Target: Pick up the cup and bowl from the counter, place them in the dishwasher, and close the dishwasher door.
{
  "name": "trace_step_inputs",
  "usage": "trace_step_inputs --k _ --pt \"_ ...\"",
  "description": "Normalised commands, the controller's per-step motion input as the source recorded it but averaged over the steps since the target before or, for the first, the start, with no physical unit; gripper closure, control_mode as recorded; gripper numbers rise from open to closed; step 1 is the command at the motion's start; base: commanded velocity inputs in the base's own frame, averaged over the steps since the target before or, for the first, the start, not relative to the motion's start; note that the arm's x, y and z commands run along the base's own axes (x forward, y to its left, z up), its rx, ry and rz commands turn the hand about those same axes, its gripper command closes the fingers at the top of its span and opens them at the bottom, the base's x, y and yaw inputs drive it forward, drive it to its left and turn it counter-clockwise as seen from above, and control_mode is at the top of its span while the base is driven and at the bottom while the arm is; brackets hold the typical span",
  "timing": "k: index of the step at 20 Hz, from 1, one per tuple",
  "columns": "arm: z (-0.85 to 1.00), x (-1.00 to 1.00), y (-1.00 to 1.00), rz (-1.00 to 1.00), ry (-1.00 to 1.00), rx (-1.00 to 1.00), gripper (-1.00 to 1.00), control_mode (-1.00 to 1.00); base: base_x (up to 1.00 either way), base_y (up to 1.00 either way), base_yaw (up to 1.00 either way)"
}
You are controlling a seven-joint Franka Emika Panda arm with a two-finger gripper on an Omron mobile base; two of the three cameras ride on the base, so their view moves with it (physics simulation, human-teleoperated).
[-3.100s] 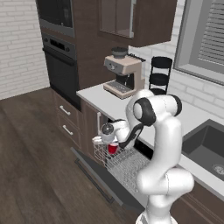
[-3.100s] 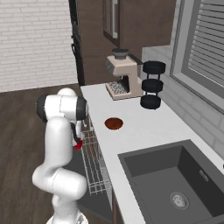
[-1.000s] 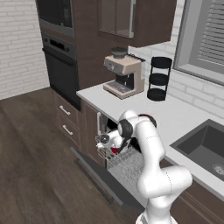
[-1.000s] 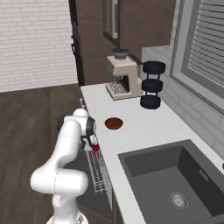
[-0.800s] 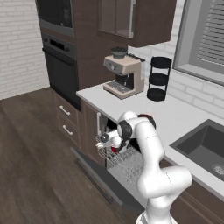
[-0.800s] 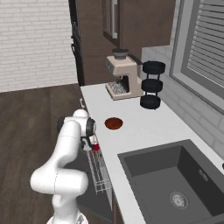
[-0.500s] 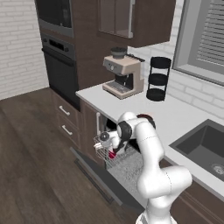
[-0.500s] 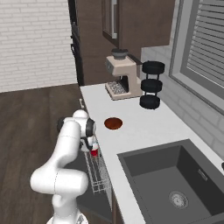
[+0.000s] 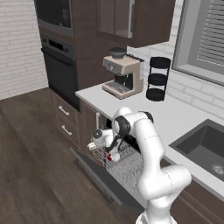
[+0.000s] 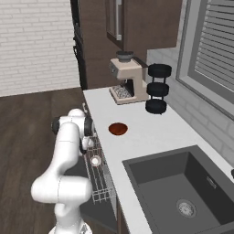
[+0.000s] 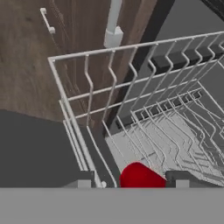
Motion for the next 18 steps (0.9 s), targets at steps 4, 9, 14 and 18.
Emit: trace_step_inputs --k 4,9,14,18 --pt "0.89 -0.97 0.49 0.0 -0.33 -0.13 -1.0 -1.0 0.0 0.0 0.0" --pt "1.0 -0.87 0.02 0.0 -0.14 0.01 -1.0 -1.0 0.0 0.0 0.0" --pt "1.0 -0.72 -0.01 -0.05 -0.03 0.06 -1.0 -1.0 0.0 0.0 0.0" --pt "1.0 -0.31 0.0 -0.03 -0.16 0.0 -1.0 -1.0 0.0 0.0 0.0"
